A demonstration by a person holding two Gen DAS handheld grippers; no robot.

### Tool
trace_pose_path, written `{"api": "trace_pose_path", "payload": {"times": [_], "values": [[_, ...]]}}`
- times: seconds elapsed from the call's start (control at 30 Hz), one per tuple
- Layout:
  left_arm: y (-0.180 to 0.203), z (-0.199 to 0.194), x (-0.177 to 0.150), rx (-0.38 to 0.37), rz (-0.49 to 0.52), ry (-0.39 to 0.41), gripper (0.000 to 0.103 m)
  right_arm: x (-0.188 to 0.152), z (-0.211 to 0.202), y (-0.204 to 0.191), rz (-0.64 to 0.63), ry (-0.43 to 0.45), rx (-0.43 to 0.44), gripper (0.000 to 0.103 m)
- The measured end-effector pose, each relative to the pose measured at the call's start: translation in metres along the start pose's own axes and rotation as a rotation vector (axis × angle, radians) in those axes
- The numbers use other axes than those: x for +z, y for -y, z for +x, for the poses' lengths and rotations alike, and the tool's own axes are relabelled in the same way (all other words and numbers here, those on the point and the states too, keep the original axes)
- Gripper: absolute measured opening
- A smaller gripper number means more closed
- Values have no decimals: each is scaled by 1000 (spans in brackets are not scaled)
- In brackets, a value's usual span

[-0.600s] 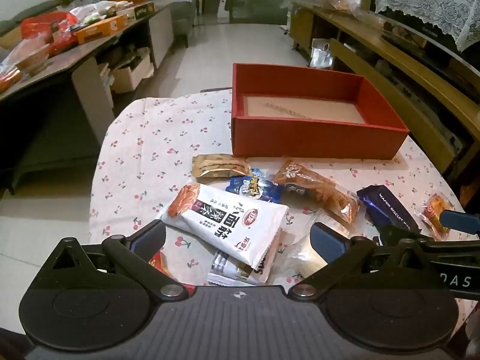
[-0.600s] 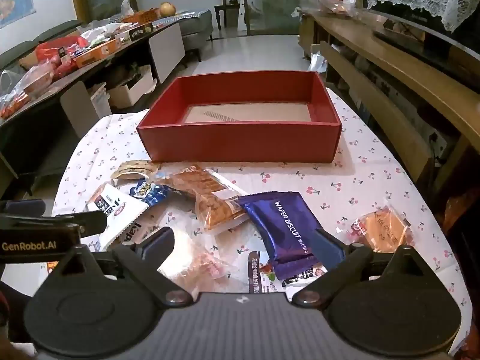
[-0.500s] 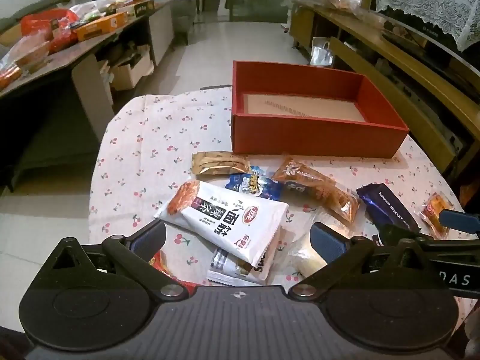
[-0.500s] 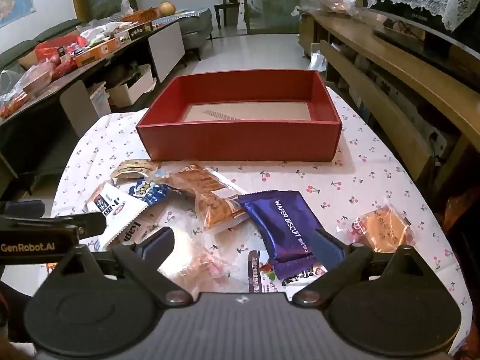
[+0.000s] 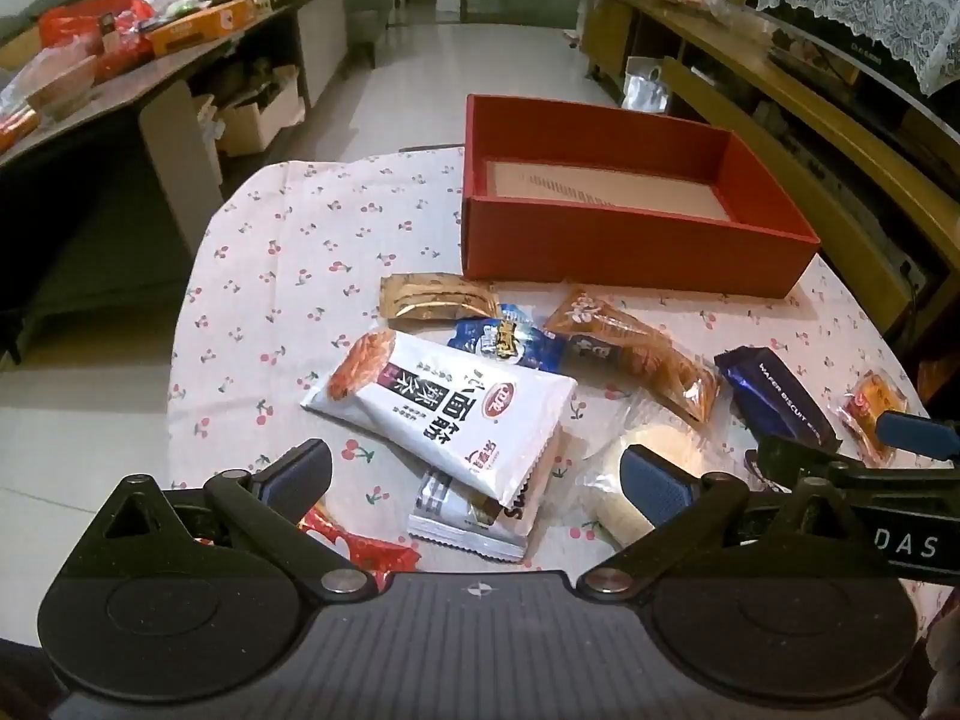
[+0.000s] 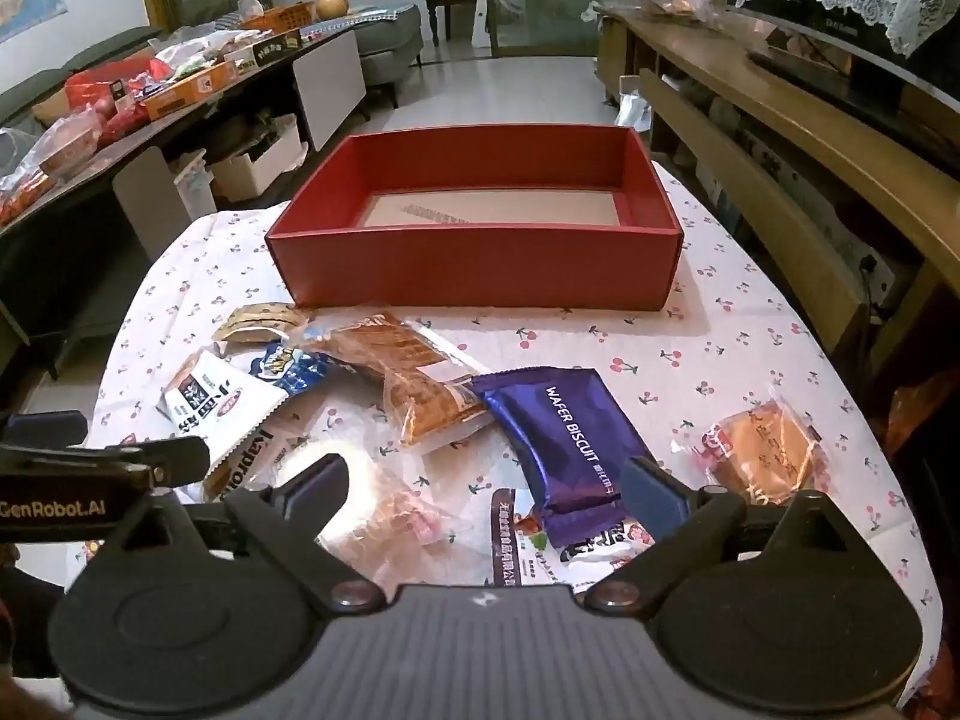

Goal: Organize snacks
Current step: 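Reach both grippers toward the snack pile on the tablecloth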

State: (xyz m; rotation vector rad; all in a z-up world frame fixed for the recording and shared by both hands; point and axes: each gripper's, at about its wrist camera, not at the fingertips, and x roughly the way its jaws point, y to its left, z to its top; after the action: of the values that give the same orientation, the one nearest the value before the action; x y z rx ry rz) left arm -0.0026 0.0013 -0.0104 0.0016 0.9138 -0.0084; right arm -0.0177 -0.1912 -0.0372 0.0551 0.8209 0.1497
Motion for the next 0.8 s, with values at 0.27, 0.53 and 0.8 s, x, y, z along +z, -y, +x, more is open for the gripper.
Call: {"api": "trace_pose_path", "payload": {"times": [0.27, 0.53, 0.8], "values": [[0, 2, -1, 3, 3, -11, 103, 0, -1, 0, 3, -4, -1, 103], [0, 3, -2, 7, 7, -13, 103, 0, -1, 1, 1, -5, -1, 103], [1, 4, -3, 14, 13, -15, 103, 0, 1, 0, 4, -16, -1, 103]]}}
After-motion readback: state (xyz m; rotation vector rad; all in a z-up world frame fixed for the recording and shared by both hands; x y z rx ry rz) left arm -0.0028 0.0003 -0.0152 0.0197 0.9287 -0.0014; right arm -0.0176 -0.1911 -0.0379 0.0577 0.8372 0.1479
